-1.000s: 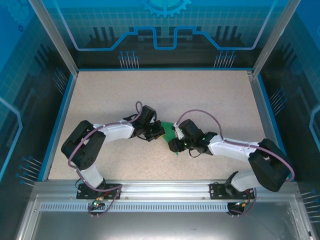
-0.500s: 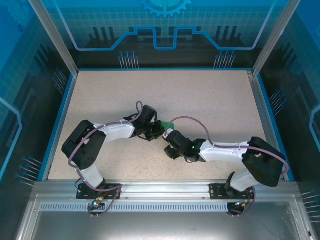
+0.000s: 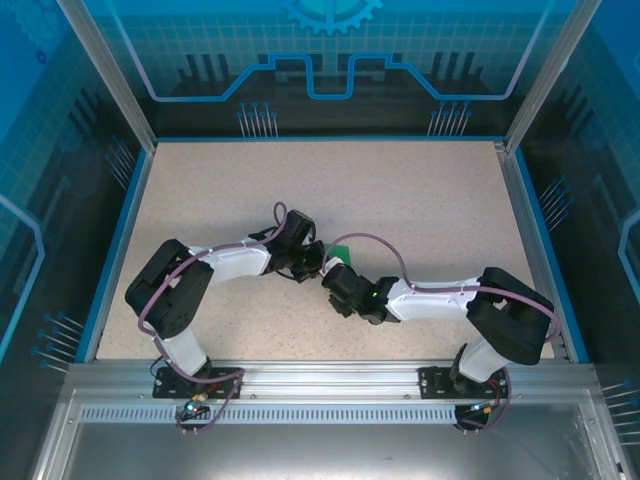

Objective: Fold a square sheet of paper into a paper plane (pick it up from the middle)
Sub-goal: Fold the wing for the fifth time at the center of the table.

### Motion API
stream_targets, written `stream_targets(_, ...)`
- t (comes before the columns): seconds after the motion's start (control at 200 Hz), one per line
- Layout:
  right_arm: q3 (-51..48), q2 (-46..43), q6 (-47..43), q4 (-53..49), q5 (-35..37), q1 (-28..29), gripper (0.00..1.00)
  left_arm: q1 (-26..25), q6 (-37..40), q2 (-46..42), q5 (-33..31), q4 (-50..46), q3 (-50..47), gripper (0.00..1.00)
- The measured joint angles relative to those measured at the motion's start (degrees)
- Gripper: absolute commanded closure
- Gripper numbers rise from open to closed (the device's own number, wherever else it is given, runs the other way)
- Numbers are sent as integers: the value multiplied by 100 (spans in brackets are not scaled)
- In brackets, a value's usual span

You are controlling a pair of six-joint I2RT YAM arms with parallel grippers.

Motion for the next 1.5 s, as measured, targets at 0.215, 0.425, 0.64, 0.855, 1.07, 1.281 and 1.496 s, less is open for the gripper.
stream_targets(0.215,17,31,2,-52,98,28,79,0,0,0,2,-2,0,100)
stream_targets(0.425,114,153,26,-116,136,28,85,0,0,0,-2,-4,0,100)
stream_targets(0.64,118,173,48,-127,153,28,92,0,2,0,-2,-22,0,100)
stream_targets(0.855,116,173,46,-120,79,26,95,0,7,-4,-26,-114,9,70)
stream_targets(1.07,-11,109,133,122,-306,-24,95,22,-9,-328,-424,-540,13,49)
stream_targets(1.281,-341,-105,243,568,-986,-369,95,22,-11,-933,-787,-789,4,44)
stream_targets(1.496,-800,-372,490,1163,-1976,-916,95,22,-63,-1355,-1126,-883,-179,44)
